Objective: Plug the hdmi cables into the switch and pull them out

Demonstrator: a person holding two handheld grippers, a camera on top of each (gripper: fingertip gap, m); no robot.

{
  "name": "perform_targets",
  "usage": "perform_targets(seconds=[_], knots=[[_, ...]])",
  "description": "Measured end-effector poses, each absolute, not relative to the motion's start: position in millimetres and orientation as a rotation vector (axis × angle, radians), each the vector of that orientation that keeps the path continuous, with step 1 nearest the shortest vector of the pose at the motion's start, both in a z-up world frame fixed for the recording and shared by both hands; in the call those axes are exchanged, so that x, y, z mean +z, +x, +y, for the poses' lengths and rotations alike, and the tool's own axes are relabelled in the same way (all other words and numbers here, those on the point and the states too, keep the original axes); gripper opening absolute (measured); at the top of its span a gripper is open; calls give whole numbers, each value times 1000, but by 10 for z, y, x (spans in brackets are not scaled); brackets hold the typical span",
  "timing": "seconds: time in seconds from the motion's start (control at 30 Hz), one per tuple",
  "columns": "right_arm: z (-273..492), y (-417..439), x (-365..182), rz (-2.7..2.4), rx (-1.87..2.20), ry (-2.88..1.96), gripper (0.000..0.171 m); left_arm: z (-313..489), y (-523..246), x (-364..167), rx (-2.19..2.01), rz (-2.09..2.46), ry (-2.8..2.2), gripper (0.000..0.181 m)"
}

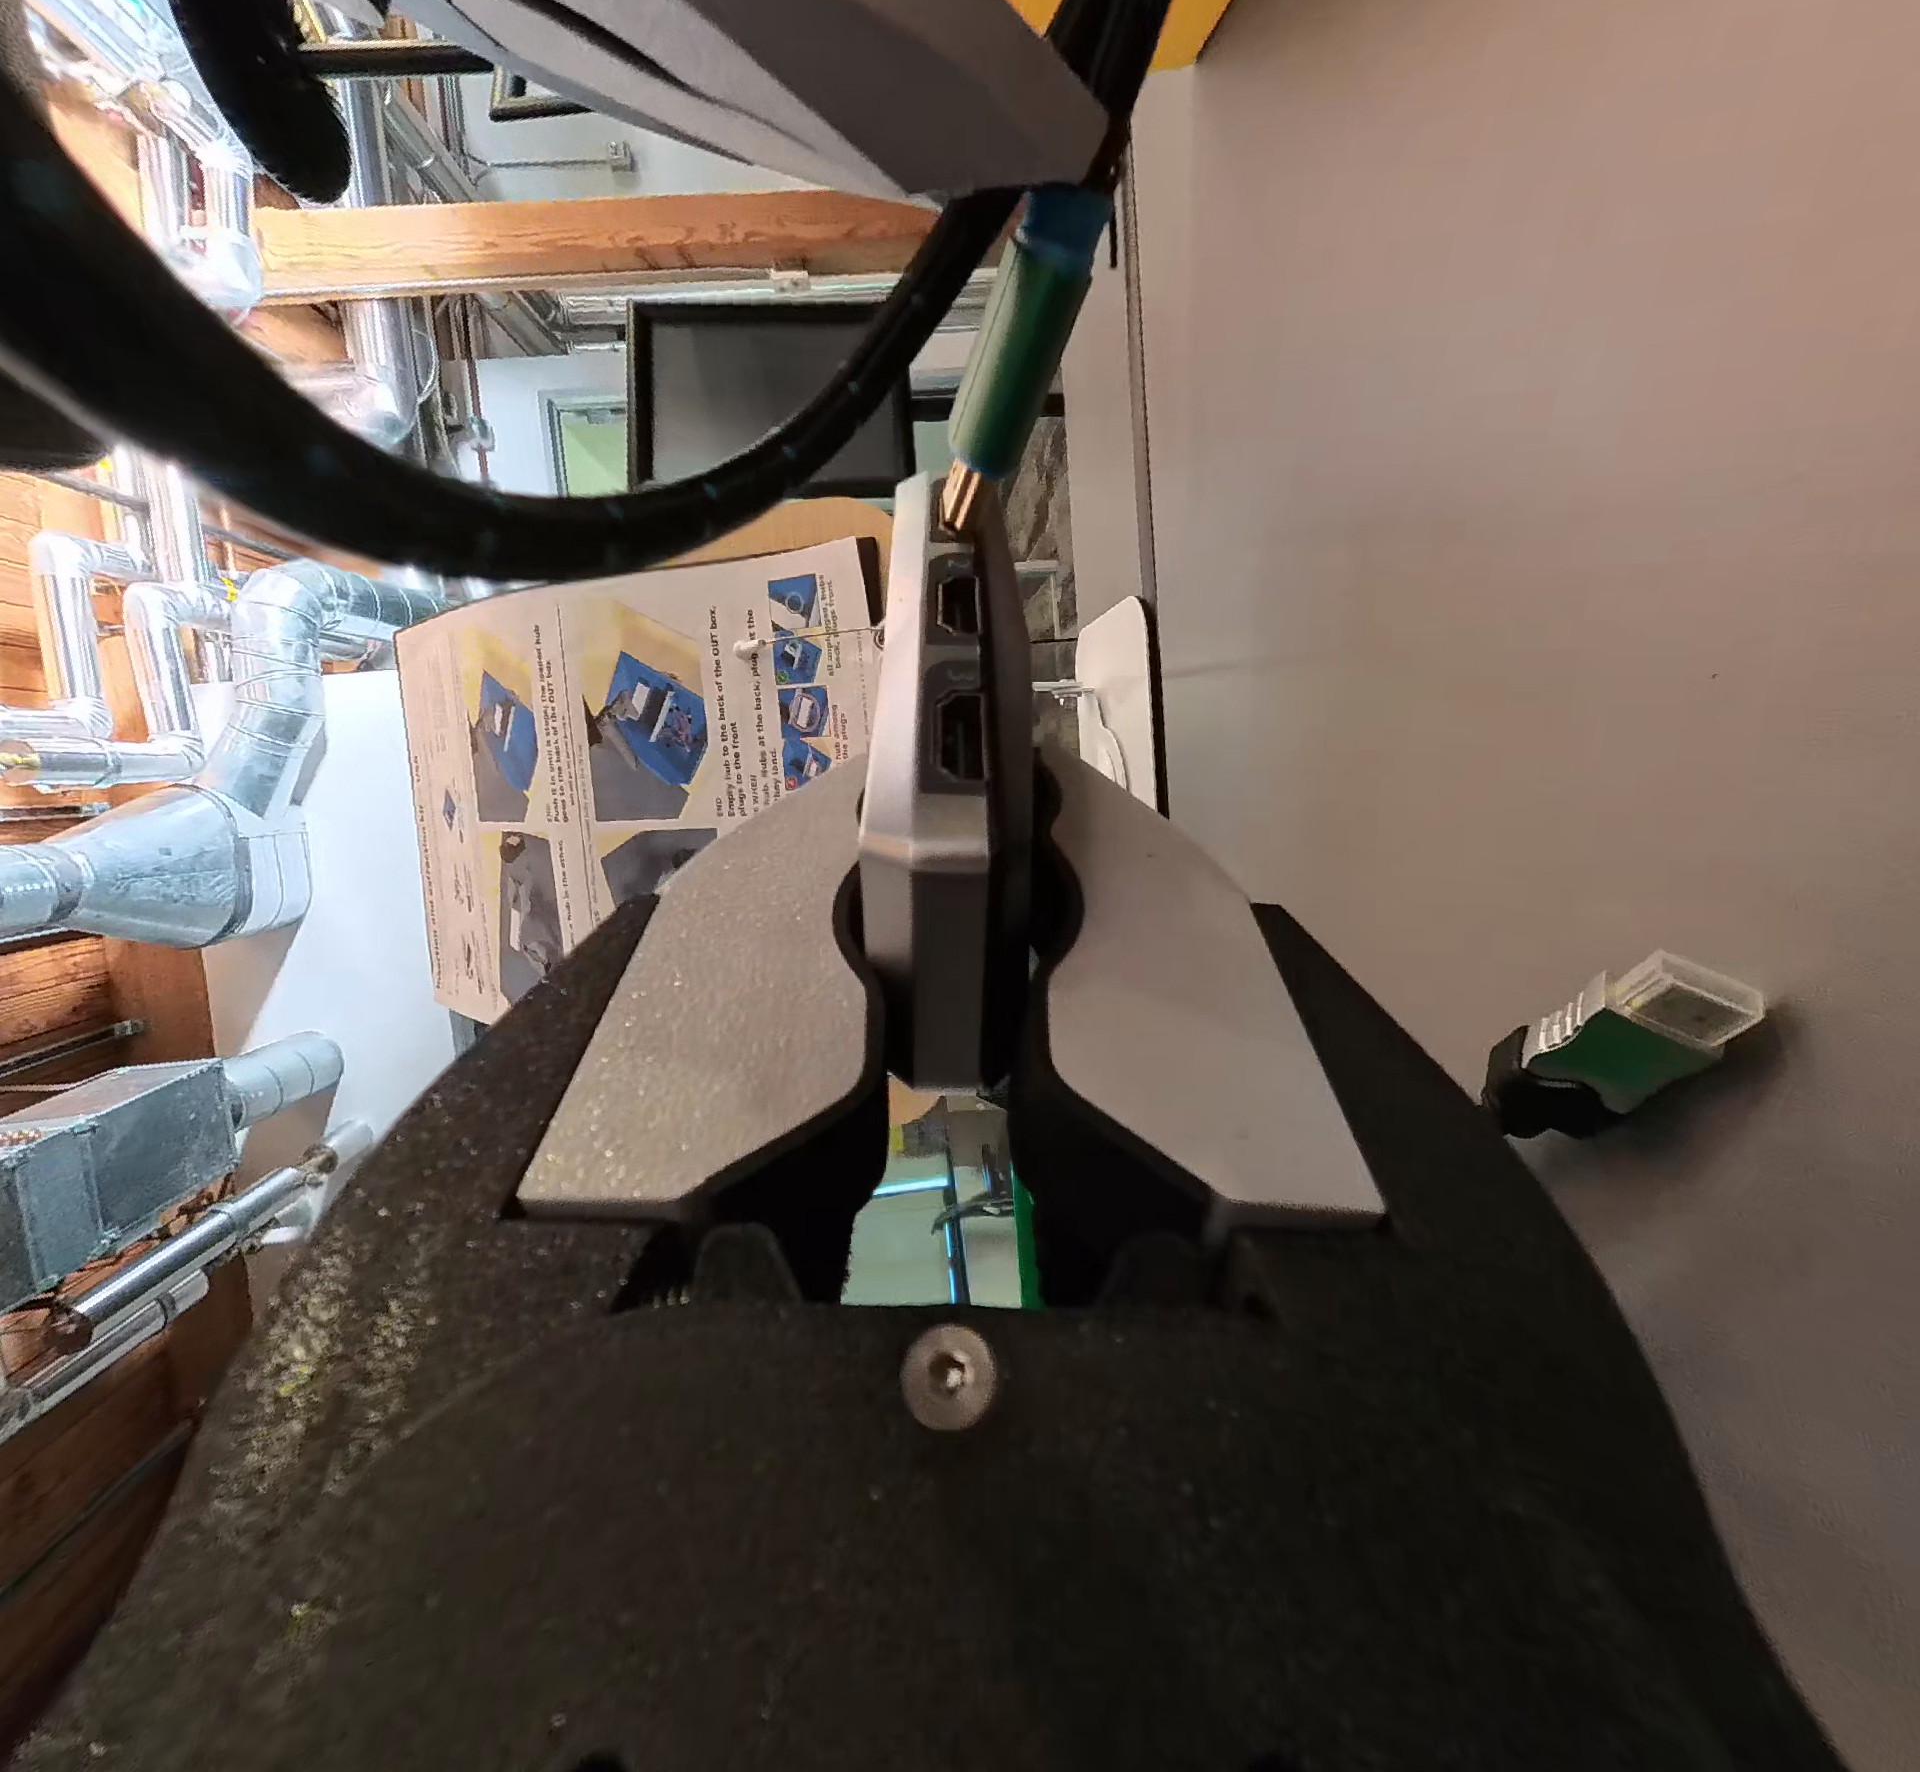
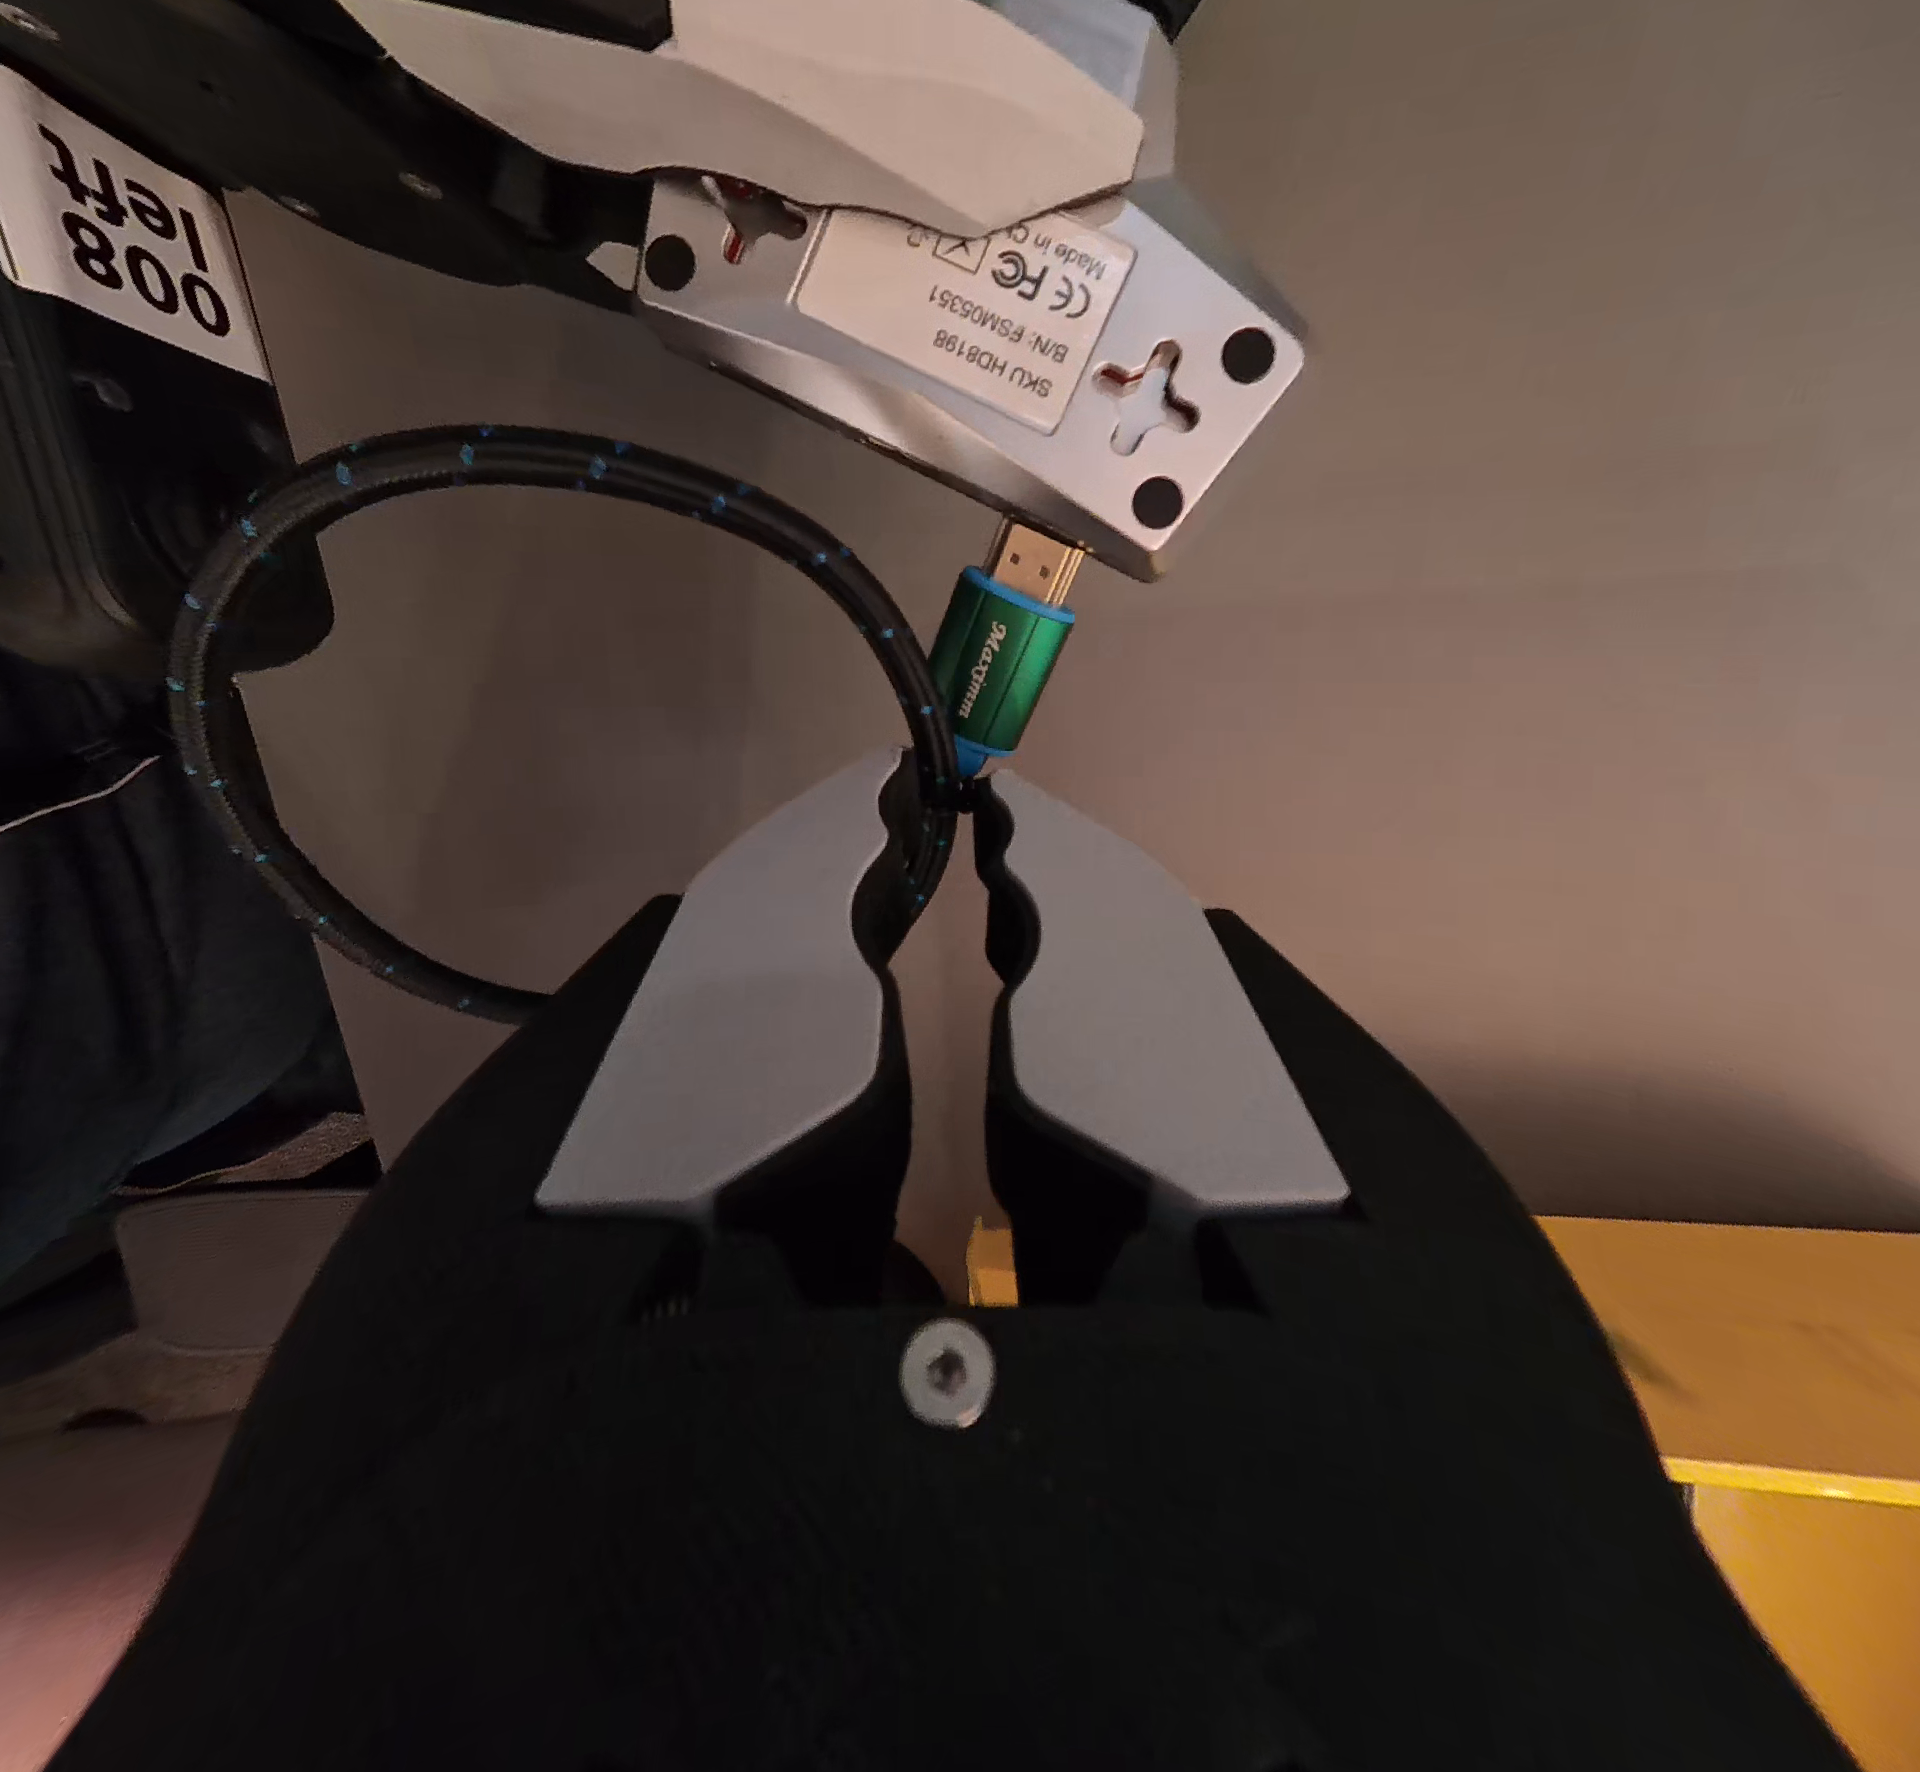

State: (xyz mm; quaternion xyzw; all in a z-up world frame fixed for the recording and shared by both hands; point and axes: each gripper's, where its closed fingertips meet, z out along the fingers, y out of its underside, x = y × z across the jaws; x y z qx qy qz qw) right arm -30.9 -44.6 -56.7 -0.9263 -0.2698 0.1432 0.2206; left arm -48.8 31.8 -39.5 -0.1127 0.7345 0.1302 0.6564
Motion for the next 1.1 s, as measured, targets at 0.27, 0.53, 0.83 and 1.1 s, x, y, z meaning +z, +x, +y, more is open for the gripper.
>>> perform_targets(seconds=[0.27, 0.53, 0.83, 1.1], knots=[[-506, -334, -609, -744, 445, -2598, 9, 260, -489, -427, 287, 1676, -206, 22], [-466, -369, -598, -696, 495, -2595, 9, 294, -497, -408, 307, 1659, -205, 23], [-546, -426, -619, -833, 523, -2574, 9, 215, -540, -437, 215, 1713, -156, 22], [-507, -419, -603, -753, 627, -2560, 8, 261, -519, -479, 308, 1713, -154, 22]])
